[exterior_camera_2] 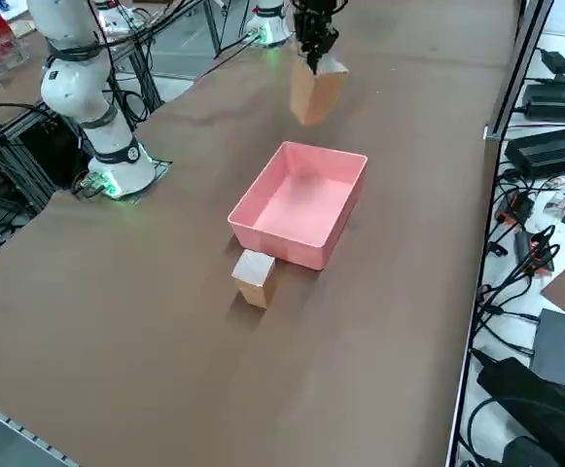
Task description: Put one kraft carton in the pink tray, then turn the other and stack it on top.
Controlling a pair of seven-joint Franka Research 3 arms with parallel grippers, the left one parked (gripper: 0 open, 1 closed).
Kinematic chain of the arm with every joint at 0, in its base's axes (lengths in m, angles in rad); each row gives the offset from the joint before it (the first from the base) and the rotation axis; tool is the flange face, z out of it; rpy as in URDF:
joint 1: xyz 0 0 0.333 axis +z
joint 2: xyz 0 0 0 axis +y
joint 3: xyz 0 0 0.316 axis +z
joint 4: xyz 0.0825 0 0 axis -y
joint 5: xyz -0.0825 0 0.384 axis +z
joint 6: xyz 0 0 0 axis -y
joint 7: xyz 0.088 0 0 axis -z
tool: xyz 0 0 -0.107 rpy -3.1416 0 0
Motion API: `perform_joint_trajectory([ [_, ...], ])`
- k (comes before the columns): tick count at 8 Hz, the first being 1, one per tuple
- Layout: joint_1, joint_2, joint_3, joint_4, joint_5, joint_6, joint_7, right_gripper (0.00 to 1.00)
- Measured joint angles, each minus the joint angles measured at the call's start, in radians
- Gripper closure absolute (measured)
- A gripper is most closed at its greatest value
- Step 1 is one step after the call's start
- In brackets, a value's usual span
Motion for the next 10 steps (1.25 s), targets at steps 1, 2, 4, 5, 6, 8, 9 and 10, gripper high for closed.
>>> perform_joint_trajectory([
  [1,-0.04,-0.028,-0.003,-0.052,-0.001,0.02,-0.114,0.98],
  [2,-0.085,-0.064,-0.005,-0.123,-0.002,0.08,-0.228,0.98],
  [4,-0.196,-0.152,-0.008,-0.338,-0.002,0.308,-0.451,0.98],
  [5,-0.246,-0.19,-0.009,-0.456,0.0,0.438,-0.557,0.98],
  [6,-0.28,-0.212,-0.009,-0.552,0.007,0.551,-0.642,0.98],
  [8,-0.287,-0.224,-0.003,-0.654,0.018,0.711,-0.701,0.98],
  [9,-0.284,-0.225,0.004,-0.681,0.018,0.777,-0.718,0.98],
  [10,-0.282,-0.223,0.007,-0.713,0.018,0.844,-0.739,0.98],
])
